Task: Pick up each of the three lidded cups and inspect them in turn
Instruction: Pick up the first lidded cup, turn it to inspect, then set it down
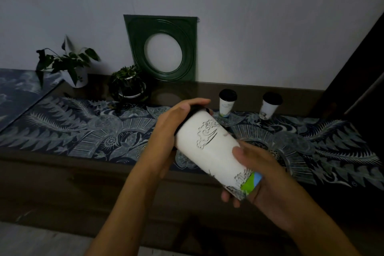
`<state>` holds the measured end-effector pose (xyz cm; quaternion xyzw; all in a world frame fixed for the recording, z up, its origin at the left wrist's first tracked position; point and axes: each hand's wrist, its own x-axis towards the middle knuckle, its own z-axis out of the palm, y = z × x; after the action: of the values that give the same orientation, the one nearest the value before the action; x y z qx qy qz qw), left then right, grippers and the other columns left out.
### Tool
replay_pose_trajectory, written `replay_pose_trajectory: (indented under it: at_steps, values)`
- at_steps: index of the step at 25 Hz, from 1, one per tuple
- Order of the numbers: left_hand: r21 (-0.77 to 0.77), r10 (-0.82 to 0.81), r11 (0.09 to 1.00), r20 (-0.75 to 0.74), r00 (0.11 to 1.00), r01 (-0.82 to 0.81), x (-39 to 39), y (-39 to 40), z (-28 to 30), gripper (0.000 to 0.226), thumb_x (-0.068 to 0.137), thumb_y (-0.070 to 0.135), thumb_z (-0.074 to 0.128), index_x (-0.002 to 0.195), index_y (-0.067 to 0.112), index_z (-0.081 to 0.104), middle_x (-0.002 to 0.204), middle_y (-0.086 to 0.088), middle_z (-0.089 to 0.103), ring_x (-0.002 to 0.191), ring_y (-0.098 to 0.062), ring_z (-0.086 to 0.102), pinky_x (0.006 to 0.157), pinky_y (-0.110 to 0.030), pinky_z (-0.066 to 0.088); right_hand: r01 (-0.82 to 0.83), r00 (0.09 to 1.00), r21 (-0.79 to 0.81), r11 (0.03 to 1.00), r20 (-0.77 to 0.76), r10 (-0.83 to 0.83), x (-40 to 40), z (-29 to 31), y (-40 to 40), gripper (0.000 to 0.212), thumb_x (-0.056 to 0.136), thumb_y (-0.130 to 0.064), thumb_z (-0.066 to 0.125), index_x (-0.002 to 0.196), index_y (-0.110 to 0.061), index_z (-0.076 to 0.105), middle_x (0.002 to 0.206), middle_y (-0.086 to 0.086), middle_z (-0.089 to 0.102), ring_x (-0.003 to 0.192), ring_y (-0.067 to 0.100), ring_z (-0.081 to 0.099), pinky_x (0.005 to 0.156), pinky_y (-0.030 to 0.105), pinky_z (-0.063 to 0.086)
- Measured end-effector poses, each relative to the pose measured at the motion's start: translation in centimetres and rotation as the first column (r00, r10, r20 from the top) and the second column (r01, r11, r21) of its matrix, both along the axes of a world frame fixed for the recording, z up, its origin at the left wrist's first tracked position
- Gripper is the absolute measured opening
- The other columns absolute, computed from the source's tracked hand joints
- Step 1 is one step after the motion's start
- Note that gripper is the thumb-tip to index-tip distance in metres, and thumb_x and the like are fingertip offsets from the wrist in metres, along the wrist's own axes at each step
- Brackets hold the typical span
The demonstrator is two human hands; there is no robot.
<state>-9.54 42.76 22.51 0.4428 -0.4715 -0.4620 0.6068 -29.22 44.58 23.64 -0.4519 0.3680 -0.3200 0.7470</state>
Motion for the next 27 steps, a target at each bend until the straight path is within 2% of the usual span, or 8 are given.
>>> replay_pose_trajectory:
  at_steps: [5, 9, 12, 14, 17, 21, 23, 27]
  values:
    - [0.015, 0.068, 0.998, 0.012, 0.998, -0.068, -0.3, -0.2, 0.1, 0.04, 0.088, 0.032, 0.05, 0.106, 0.007, 0.074, 0.111, -0.022, 0.073, 0.1, -0.029, 0.07, 0.087, -0.041, 0.056, -0.099, 0.948, -0.28, 0.955, -0.32, 0.004, -0.3, 0.5, 0.5, 0.053, 0.076, -0.048, 0.074, 0.122, -0.059, 0.051, 0.123, -0.017, 0.064, 0.094, 0.003, 0.068, 0.068, 0.022, 0.056]
    - [0.118, 0.083, 0.989, 0.068, 0.994, -0.09, -0.8, -0.5, 0.1, 0.037, 0.084, 0.035, 0.05, 0.098, 0.017, 0.079, 0.108, -0.01, 0.078, 0.101, -0.024, 0.071, 0.078, -0.03, 0.057, -0.48, 0.569, -0.649, 0.591, -0.742, -0.354, 0.0, -0.1, 1.1, 0.092, 0.076, -0.061, 0.065, 0.14, -0.061, -0.001, 0.138, -0.031, 0.029, 0.115, -0.004, 0.04, 0.097, 0.026, 0.043]
    - [0.095, 0.048, 0.994, 0.053, 0.997, -0.053, -0.8, -0.1, 0.1, 0.042, 0.09, 0.037, 0.047, 0.109, 0.014, 0.076, 0.113, -0.014, 0.075, 0.11, -0.031, 0.069, 0.087, -0.037, 0.057, -0.26, 0.77, -0.641, 0.722, -0.588, -0.245, -0.3, -0.1, 1.2, 0.078, 0.076, -0.057, 0.071, 0.139, -0.059, 0.025, 0.132, -0.032, 0.043, 0.108, -0.004, 0.055, 0.083, 0.019, 0.05]
    - [0.049, 0.007, 0.999, 0.014, 1.0, -0.008, -0.8, 0.4, 0.3, 0.044, 0.094, 0.036, 0.043, 0.115, 0.012, 0.073, 0.116, -0.018, 0.074, 0.112, -0.035, 0.067, 0.093, -0.043, 0.055, 0.008, 0.984, -0.271, 0.962, -0.17, -0.056, -0.8, -0.1, 0.7, 0.059, 0.073, -0.045, 0.078, 0.127, -0.044, 0.055, 0.121, -0.006, 0.068, 0.082, 0.011, 0.072, 0.059, 0.023, 0.056]
    - [0.001, -0.001, 1.0, -0.041, 0.999, 0.001, -0.9, 0.6, 0.6, 0.045, 0.096, 0.034, 0.041, 0.116, 0.007, 0.071, 0.117, -0.023, 0.072, 0.114, -0.04, 0.065, 0.096, -0.047, 0.052, -0.09, 0.977, 0.161, 0.983, 0.207, 0.055, -1.1, -0.5, 0.4, 0.056, 0.068, -0.042, 0.084, 0.113, -0.014, 0.069, 0.099, 0.02, 0.073, 0.06, 0.031, 0.068, 0.045, 0.03, 0.052]
    - [0.081, 0.071, 0.994, 0.012, 0.997, -0.072, -1.1, 0.2, 0.7, 0.043, 0.09, 0.034, 0.047, 0.108, 0.007, 0.075, 0.111, -0.018, 0.075, 0.107, -0.038, 0.068, 0.09, -0.045, 0.054, -0.063, 0.977, -0.237, 0.969, -0.215, 0.011, -0.8, 0.0, 0.7, 0.062, 0.065, -0.058, 0.075, 0.124, -0.047, 0.057, 0.118, -0.004, 0.07, 0.084, 0.013, 0.073, 0.059, 0.025, 0.058]
    - [0.128, 0.082, 0.988, 0.054, 0.995, -0.088, -1.1, -0.1, 0.6, 0.041, 0.087, 0.036, 0.05, 0.104, 0.011, 0.077, 0.107, -0.012, 0.078, 0.098, -0.029, 0.072, 0.084, -0.041, 0.054, -0.249, 0.789, -0.586, 0.771, -0.584, -0.189, -0.9, -0.1, 0.9, 0.079, 0.065, -0.068, 0.068, 0.134, -0.063, 0.031, 0.126, -0.026, 0.052, 0.105, -0.002, 0.061, 0.076, 0.021, 0.056]
    - [0.087, 0.026, 0.996, 0.068, 0.997, -0.032, -1.1, 0.1, 0.4, 0.043, 0.092, 0.038, 0.047, 0.111, 0.012, 0.075, 0.11, -0.012, 0.076, 0.098, -0.024, 0.071, 0.081, -0.033, 0.056, -0.227, 0.851, -0.596, 0.77, -0.506, -0.142, -1.2, -0.2, 0.8, 0.076, 0.07, -0.059, 0.072, 0.135, -0.061, 0.034, 0.126, -0.023, 0.057, 0.106, 0.001, 0.063, 0.077, 0.024, 0.058]
